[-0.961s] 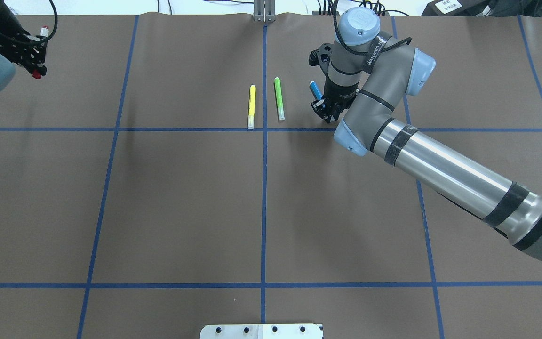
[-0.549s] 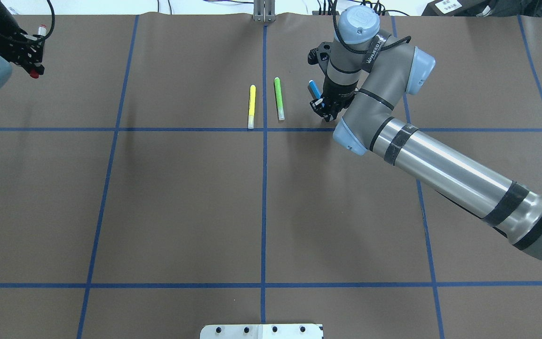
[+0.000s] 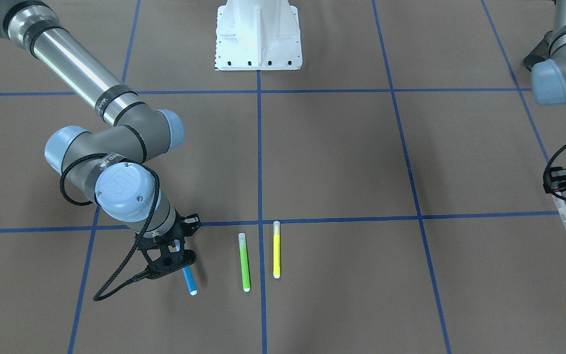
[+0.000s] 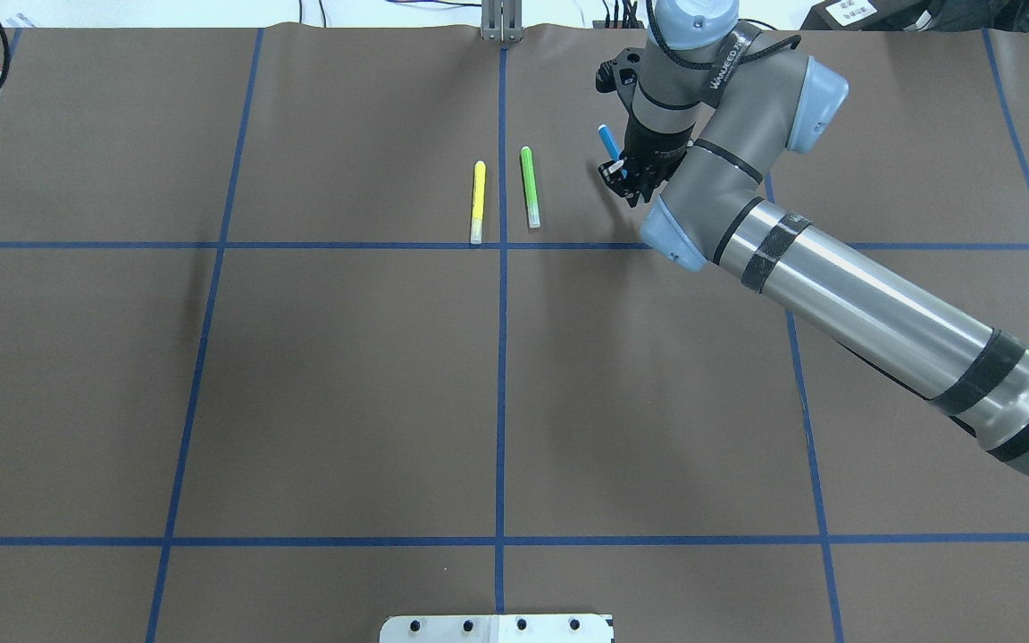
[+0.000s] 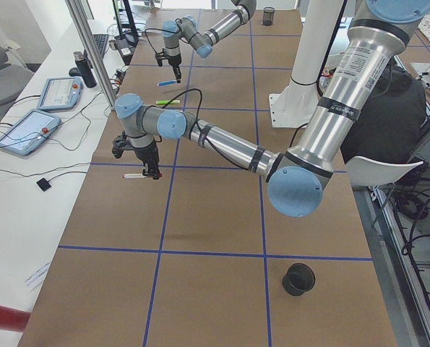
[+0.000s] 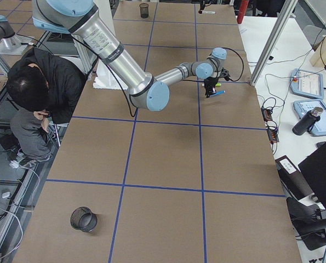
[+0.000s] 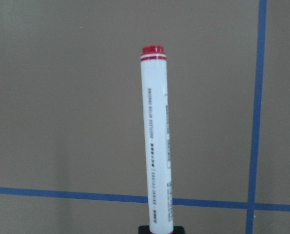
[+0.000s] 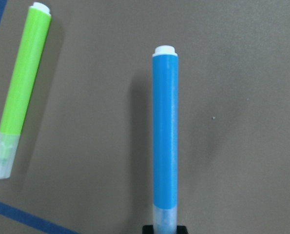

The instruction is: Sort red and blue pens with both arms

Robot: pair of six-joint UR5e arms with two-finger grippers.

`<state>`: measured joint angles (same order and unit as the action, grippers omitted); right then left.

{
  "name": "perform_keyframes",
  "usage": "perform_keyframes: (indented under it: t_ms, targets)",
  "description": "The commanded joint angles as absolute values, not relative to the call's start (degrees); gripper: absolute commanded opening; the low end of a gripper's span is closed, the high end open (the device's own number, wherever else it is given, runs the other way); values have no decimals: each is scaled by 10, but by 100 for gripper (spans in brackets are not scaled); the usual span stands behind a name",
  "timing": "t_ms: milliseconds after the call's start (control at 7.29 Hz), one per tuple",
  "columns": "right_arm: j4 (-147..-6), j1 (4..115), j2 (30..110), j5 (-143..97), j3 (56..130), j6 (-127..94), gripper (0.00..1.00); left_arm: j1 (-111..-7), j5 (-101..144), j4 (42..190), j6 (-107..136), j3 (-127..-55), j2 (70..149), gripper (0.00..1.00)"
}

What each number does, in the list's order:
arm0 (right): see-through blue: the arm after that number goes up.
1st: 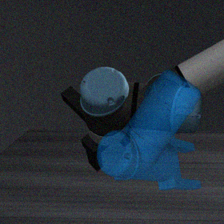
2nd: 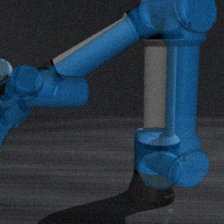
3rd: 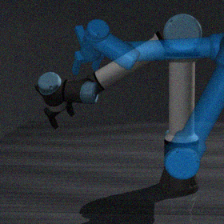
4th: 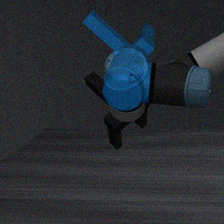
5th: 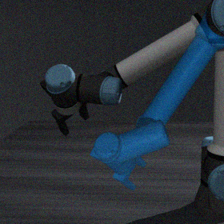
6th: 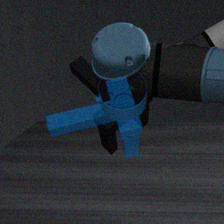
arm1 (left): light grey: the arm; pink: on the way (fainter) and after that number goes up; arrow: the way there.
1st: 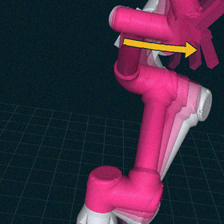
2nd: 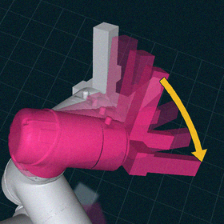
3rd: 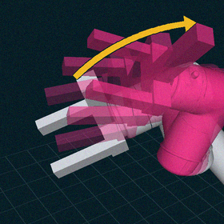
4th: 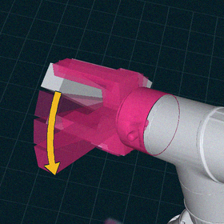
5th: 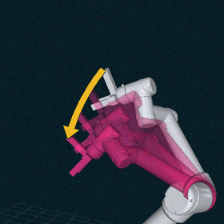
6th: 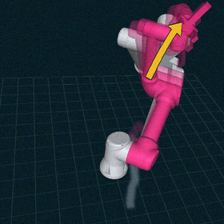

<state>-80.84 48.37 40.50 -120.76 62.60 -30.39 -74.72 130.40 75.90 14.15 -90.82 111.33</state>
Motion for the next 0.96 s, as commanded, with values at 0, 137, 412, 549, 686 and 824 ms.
perform_keyframes:
  t_ms: [0,137,412,549,686,824]
  targets:
    - [-860,513,416,-1185,657,-299,0,-818,1302,744,-39,-930,1044,0]
    - [-863,530,440,-1185,677,-294,0,-846,1302,744,-62,-932,1019,0]
    - [-881,559,469,-1185,708,-279,0,-881,1303,729,-39,-934,964,0]
    - [-901,577,490,-1185,734,-234,0,-912,1303,727,-34,-938,931,0]
    - [-921,594,523,-1184,765,-197,0,-921,1303,726,-33,-944,894,0]
    - [-925,615,541,-1185,769,-173,0,-952,1304,726,-30,-944,867,0]
